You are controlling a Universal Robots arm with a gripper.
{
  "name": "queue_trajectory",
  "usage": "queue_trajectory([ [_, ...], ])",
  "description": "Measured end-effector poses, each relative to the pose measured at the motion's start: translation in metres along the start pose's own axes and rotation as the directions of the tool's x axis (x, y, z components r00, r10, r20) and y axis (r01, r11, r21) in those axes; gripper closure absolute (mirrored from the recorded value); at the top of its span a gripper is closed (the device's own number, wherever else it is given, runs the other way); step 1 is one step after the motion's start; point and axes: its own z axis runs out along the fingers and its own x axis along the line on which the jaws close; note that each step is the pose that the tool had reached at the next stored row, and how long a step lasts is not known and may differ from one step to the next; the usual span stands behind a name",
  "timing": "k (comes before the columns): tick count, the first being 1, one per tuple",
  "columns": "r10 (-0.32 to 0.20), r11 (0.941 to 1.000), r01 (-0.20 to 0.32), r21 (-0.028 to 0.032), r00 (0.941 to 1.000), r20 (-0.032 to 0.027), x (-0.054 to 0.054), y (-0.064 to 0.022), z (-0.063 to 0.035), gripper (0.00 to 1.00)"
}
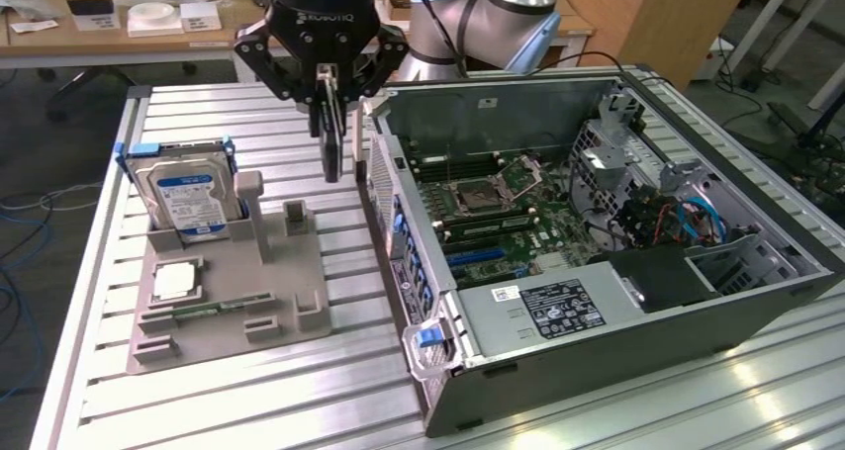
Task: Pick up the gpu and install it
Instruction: 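Pick up the gpu and move the gpu toward the slot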
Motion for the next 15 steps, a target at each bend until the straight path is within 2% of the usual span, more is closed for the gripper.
queue_trajectory([
  [15, 0.0, 1.0, 0.0, 0.0, 1.0, 0.0, -0.016, 0.0008, 0.0006, 0.72],
])
